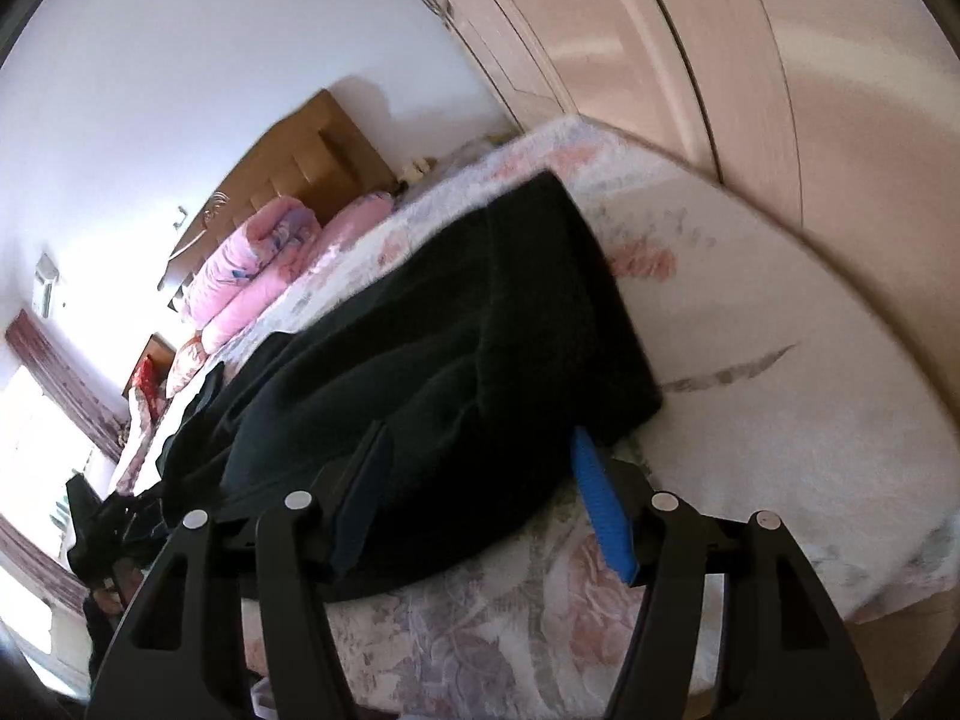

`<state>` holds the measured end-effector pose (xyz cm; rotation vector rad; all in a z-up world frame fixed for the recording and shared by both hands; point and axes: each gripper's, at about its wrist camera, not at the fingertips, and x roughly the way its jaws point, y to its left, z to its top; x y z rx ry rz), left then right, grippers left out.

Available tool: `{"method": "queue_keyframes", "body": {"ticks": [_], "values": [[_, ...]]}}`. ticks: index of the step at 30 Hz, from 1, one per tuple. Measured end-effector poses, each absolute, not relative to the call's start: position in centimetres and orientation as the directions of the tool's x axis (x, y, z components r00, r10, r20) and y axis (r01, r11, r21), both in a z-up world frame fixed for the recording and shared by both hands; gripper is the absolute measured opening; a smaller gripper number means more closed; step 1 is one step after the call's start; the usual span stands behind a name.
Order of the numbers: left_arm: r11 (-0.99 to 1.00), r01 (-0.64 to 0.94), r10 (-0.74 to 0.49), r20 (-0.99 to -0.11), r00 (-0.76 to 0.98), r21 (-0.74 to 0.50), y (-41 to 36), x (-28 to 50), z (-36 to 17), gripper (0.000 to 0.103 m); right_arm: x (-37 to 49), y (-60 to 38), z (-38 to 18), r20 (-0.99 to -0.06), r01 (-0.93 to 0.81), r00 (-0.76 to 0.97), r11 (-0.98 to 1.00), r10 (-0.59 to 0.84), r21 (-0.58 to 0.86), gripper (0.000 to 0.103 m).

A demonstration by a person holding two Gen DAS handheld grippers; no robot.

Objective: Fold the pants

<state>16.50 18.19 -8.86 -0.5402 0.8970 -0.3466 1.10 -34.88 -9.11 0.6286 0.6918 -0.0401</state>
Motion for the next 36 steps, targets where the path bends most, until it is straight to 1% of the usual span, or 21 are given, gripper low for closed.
{"method": "queue_keyframes", "body": {"ticks": [1, 2, 3, 4, 7, 8, 10, 11, 12, 16, 19, 23, 24, 25, 26, 27, 29, 31, 33, 35, 36], "values": [[0.818, 0.062, -0.494, -0.645, 0.583, -0.571, 18.2, 16.5, -8.9, 0.065, 1.3, -34.9, -9.2, -0.601, 0.237, 0.783, 0.815, 0.162, 0.529, 0.06], [0.819, 0.066, -0.498, -0.648, 0.577, -0.57, 18.2, 16.5, -8.9, 0.055, 1.4, -35.0, -9.2, -0.597, 0.24, 0.788, 0.815, 0.154, 0.527, 0.049], [0.816, 0.073, -0.508, -0.651, 0.564, -0.573, 18.1, 16.6, -9.1, 0.04, 1.4, -35.1, -9.1, -0.603, 0.265, 0.789, 0.817, 0.121, 0.512, 0.037], [0.812, 0.082, -0.519, -0.652, 0.553, -0.577, 18.0, 16.7, -9.2, 0.032, 1.4, -35.1, -9.0, -0.6, 0.262, 0.791, 0.818, 0.123, 0.512, 0.031], [0.826, 0.099, -0.507, -0.657, 0.558, -0.555, 17.6, 16.3, -8.8, 0.029, 1.2, -34.4, -8.9, -0.602, 0.253, 0.79, 0.836, 0.112, 0.487, 0.03], [0.824, 0.1, -0.51, -0.654, 0.558, -0.558, 17.7, 16.1, -8.4, 0.03, 1.2, -34.3, -9.0, -0.607, 0.253, 0.787, 0.842, 0.108, 0.477, 0.029], [0.819, 0.088, -0.512, -0.653, 0.558, -0.567, 18.0, 15.9, -7.9, 0.046, 1.0, -34.4, -9.0, -0.604, 0.253, 0.788, 0.835, 0.116, 0.489, 0.029], [0.826, 0.057, -0.49, -0.664, 0.565, -0.561, 18.4, 15.9, -7.5, 0.073, 0.9, -34.5, -9.1, -0.604, 0.251, 0.788, 0.832, 0.122, 0.495, 0.029], [0.831, 0.046, -0.476, -0.667, 0.572, -0.554, 18.4, 16.0, -7.1, 0.086, 0.9, -34.6, -9.1, -0.604, 0.25, 0.788, 0.831, 0.124, 0.497, 0.029], [0.881, 0.07, -0.411, -0.685, 0.601, -0.467, 17.2, 16.8, -4.8, 0.086, 1.0, -34.5, -9.1, -0.602, 0.25, 0.789, 0.828, 0.127, 0.502, 0.029], [0.95, 0.087, -0.289, -0.739, 0.609, -0.299, 14.5, 18.2, -3.3, 0.086, 0.9, -34.5, -9.1, -0.601, 0.248, 0.788, 0.825, 0.132, 0.507, 0.03], [0.993, 0.115, -0.037, -0.859, 0.51, 0.026, 9.6, 21.5, -4.7, 0.087, 0.8, -34.5, -9.2, -0.601, 0.247, 0.788, 0.824, 0.134, 0.509, 0.03], [0.983, 0.128, 0.05, -0.864, 0.502, 0.131, 8.5, 22.1, -5.6, 0.082, 0.8, -34.5, -9.2, -0.601, 0.247, 0.788, 0.825, 0.134, 0.508, 0.03], [0.967, 0.132, 0.124, -0.856, 0.501, 0.218, 7.9, 22.5, -6.4, 0.048, 0.8, -34.5, -9.2, -0.602, 0.246, 0.788, 0.827, 0.133, 0.505, 0.03], [0.964, 0.126, 0.142, -0.853, 0.503, 0.235, 8.0, 22.6, -6.7, 0.032, 0.8, -34.6, -9.2, -0.602, 0.246, 0.787, 0.828, 0.133, 0.504, 0.03], [0.974, 0.122, 0.102, -0.848, 0.52, 0.192, 8.7, 22.4, -6.4, 0.021, 0.9, -34.6, -9.1, -0.603, 0.245, 0.787, 0.829, 0.133, 0.502, 0.03], [0.993, 0.108, -0.025, -0.826, 0.563, 0.044, 11.0, 21.3, -4.7, 0.019, 0.8, -34.4, -8.8, -0.599, 0.236, 0.79, 0.838, 0.129, 0.491, 0.028], [0.966, 0.117, -0.252, -0.732, 0.633, -0.231, 15.3, 18.2, -1.7, 0.019, 0.6, -34.3, -8.1, -0.58, 0.215, 0.805, 0.847, 0.128, 0.485, 0.027], [0.919, 0.123, -0.354, -0.649, 0.673, -0.373, 18.4, 15.1, -0.3, 0.019, 0.2, -34.3, -7.2, -0.553, 0.196, 0.823, 0.849, 0.129, 0.49, 0.026], [0.89, 0.125, -0.404, -0.632, 0.662, -0.438, 20.3, 12.8, -1.0, 0.019, -0.4, -34.5, -6.4, -0.534, 0.192, 0.837, 0.849, 0.12, 0.492, 0.026], [0.89, 0.116, -0.408, -0.657, 0.634, -0.44, 20.7, 12.0, -2.4, 0.019, -0.6, -34.6, -6.4, -0.536, 0.194, 0.836, 0.85, 0.117, 0.489, 0.026]]}}
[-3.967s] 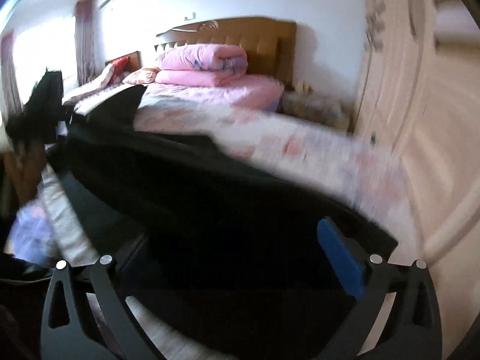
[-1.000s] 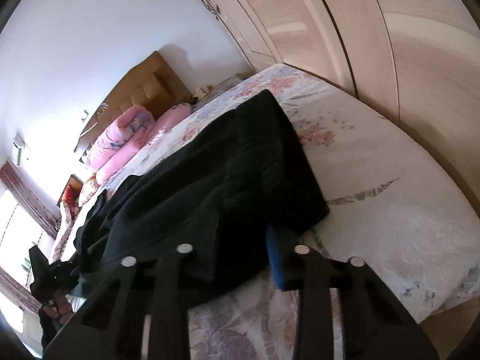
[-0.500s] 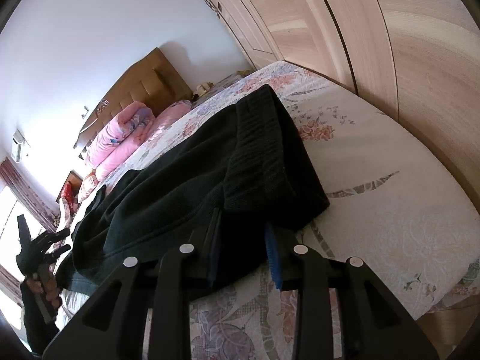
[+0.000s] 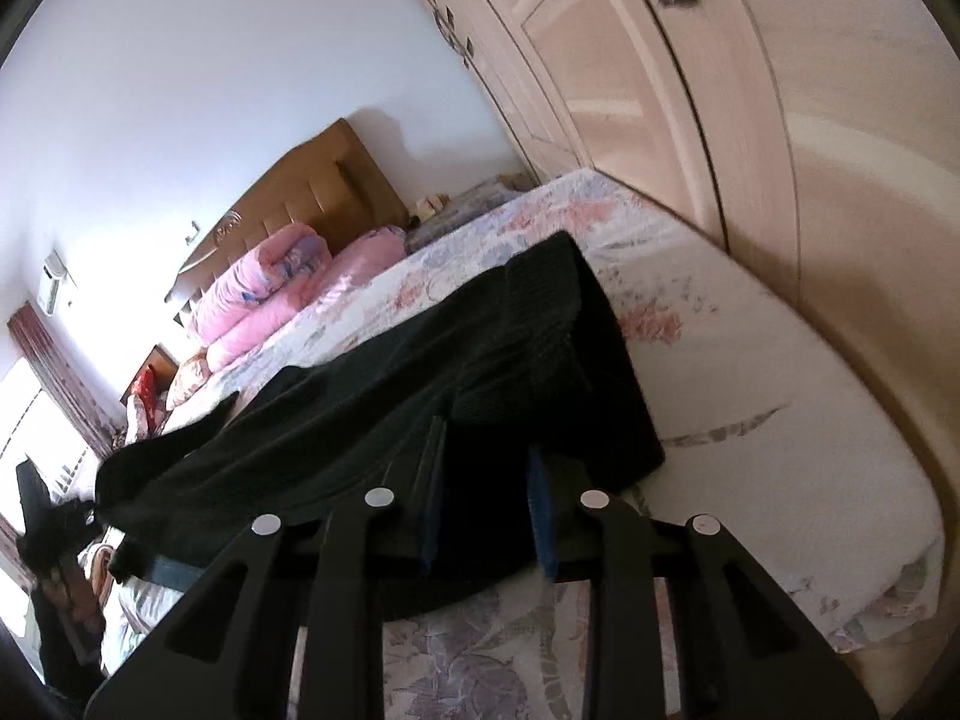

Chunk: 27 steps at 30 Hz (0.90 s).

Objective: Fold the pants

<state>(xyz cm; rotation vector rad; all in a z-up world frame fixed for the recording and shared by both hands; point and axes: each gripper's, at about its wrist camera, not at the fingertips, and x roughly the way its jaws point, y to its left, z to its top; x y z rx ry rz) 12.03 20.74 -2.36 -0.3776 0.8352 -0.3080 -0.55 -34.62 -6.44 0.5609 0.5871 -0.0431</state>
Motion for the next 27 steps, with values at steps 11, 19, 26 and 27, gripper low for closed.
{"method": "queue_keyframes", "body": {"ticks": [11, 19, 26, 27], "values": [[0.884, 0.102, -0.416, -0.67, 0.615, -0.456, 21.4, 12.6, -9.1, 0.028, -0.2, -34.6, -8.6, -0.609, 0.253, 0.788, 0.855, 0.089, 0.452, 0.027], [0.949, -0.004, -0.177, -0.545, 0.82, -0.315, 23.0, 9.2, -2.9, 0.09, -1.3, -35.1, -7.2, -0.659, 0.361, 0.752, 0.846, -0.016, 0.392, 0.072], [0.865, 0.404, -0.494, -0.65, 0.578, -0.297, 9.6, 17.1, 0.6, 0.096, 5.9, -25.0, -3.5, -0.631, 0.096, 0.775, 0.984, 0.022, 0.153, 0.075], [0.819, 0.461, -0.551, -0.694, 0.463, -0.342, 6.3, 19.3, -0.7, 0.096, 7.4, -23.4, -4.1, -0.659, 0.05, 0.75, 0.988, 0.058, 0.145, 0.075]]}}
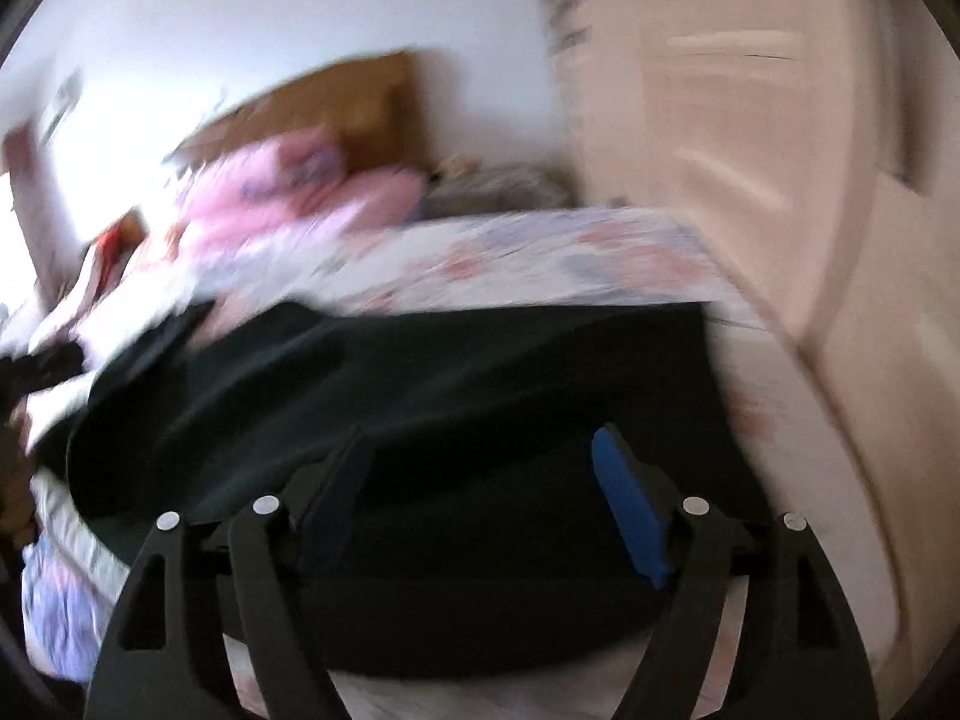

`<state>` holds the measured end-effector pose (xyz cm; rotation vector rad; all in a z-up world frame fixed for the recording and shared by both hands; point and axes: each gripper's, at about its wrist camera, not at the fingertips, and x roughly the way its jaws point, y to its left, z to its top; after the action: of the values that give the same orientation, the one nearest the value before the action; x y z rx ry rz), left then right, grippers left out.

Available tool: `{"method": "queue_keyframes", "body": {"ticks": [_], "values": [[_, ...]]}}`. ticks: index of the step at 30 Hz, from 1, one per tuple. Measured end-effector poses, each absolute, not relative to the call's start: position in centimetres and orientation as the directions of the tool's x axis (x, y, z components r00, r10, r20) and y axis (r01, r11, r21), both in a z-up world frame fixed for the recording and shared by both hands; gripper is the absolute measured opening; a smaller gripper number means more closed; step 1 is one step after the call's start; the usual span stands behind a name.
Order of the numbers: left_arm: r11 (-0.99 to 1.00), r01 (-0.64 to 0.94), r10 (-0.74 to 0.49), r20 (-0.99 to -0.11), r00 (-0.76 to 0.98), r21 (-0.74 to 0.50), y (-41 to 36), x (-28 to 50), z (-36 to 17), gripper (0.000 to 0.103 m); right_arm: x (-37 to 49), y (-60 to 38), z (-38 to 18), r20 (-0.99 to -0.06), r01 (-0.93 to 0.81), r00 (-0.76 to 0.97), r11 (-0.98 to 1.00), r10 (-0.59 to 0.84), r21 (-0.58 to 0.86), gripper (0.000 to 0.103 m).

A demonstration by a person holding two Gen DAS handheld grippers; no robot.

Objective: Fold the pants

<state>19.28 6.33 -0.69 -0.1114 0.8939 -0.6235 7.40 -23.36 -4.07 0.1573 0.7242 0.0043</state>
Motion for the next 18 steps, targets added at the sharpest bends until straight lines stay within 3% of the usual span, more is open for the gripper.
{"method": "queue_keyframes", "body": {"ticks": [3, 4, 5, 7, 11, 16, 18], "values": [[0.738, 0.49, -0.608, -0.772, 0.184, -0.465, -0.7, 23.7, -5.6, 0.095, 9.0, -21.4, -5.2, -0.705, 0.023, 0.706, 0.993, 0.066, 0.116, 0.077], [0.739, 0.496, -0.59, -0.794, 0.149, -0.456, -2.3, 24.9, -6.9, 0.094, 9.3, -21.1, -5.8, -0.724, 0.032, 0.689, 0.997, 0.034, 0.077, 0.081], [0.758, 0.509, -0.548, -0.822, 0.157, -0.408, -3.6, 26.1, -8.0, 0.094, 9.3, -21.2, -6.4, -0.738, 0.042, 0.675, 0.998, 0.007, 0.048, 0.088], [0.796, 0.535, -0.484, -0.83, 0.279, -0.284, -5.1, 28.3, -8.1, 0.093, 9.3, -22.1, -8.7, -0.794, 0.075, 0.604, 0.997, -0.069, -0.03, 0.091], [0.817, 0.483, -0.488, -0.822, 0.292, -0.314, -5.4, 30.4, -8.1, 0.093, 7.1, -24.1, -9.4, -0.748, 0.001, 0.663, 0.998, 0.041, 0.055, 0.091], [0.827, 0.536, -0.427, -0.81, 0.402, -0.17, -6.1, 27.6, -8.1, 0.096, 7.3, -23.8, -9.7, -0.744, 0.03, 0.668, 0.999, 0.012, 0.043, 0.093], [0.85, 0.512, -0.404, -0.779, 0.479, -0.126, -4.4, 26.1, -5.5, 0.095, 7.2, -23.8, -9.6, -0.747, 0.029, 0.665, 0.999, 0.013, 0.043, 0.093]]}}
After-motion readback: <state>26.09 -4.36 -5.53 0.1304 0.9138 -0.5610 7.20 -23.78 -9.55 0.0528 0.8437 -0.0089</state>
